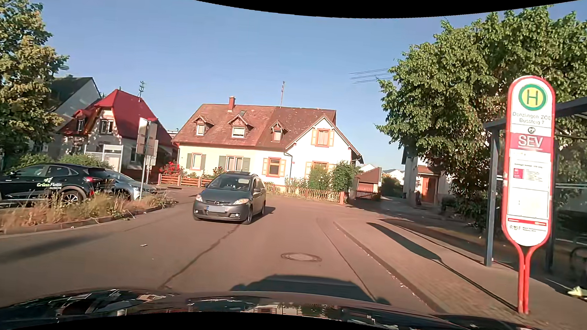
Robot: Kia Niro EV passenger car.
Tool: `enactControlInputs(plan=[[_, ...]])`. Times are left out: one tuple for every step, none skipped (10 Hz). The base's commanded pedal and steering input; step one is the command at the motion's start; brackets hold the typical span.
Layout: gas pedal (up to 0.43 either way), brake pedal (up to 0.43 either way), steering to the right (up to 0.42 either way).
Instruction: Follow the waypoints while adhering to traffic rules and regulations
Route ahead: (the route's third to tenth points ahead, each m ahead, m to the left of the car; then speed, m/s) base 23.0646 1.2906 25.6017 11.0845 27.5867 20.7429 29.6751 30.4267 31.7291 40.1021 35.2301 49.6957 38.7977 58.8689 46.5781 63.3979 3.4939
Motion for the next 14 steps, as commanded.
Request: enactControlInputs(plan=[[0.0,0.0,0.0],[0.0,0.0,0.0],[0.0,0.0,-0.001],[0.0,0.0,-0.002],[0.0,0.0,-0.003],[0.0,0.0,-0.004],[0.0,0.0,-0.005],[0.0,0.0,-0.006],[0.0,0.0,-0.009],[0.0,0.0,-0.012],[0.0,0.0,-0.015],[0.0,0.0,-0.016],[0.0,0.0,-0.016],[0.0,0.0,-0.016]])
